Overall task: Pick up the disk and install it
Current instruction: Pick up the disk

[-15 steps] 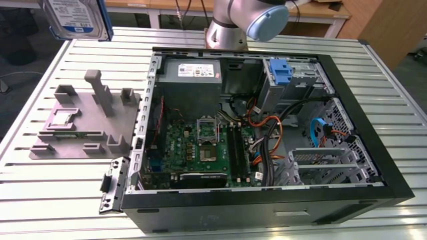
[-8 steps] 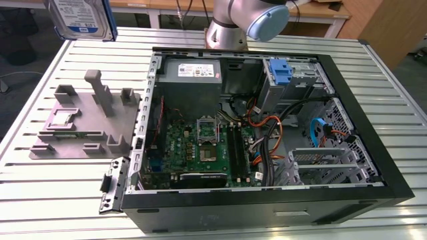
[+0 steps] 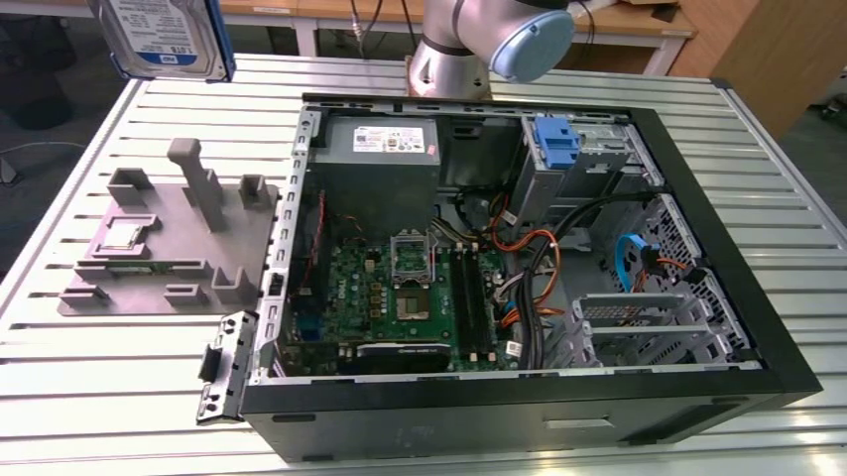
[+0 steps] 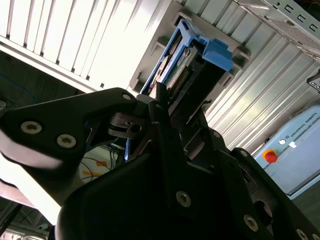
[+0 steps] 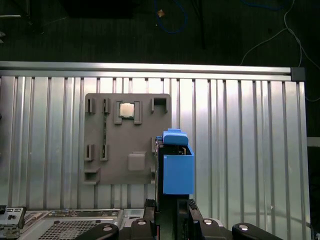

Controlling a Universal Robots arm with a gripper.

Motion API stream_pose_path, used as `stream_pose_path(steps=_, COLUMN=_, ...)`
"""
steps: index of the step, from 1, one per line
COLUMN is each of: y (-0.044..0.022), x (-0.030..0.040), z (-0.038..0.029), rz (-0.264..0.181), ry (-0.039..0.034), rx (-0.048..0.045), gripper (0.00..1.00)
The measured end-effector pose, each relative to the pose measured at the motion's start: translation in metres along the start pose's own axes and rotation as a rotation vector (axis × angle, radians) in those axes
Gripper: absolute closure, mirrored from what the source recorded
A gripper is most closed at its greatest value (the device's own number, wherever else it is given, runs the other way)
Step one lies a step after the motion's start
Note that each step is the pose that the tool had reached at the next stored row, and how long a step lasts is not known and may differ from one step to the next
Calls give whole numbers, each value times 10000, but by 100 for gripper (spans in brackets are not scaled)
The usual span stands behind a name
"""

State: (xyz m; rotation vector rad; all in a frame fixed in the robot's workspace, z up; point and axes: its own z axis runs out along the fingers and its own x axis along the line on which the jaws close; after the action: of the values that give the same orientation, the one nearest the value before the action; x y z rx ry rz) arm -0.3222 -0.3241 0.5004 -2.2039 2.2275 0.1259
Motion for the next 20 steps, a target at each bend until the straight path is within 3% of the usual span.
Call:
stream_pose_path(steps=11, y=-13, x=0, z=-1, rz=-1, ry=0, rx=0, gripper=65)
stream_pose_path(steps=20, y=-170, x=-2, z=-8, rz=1, ry=-1, rx=0, gripper=65)
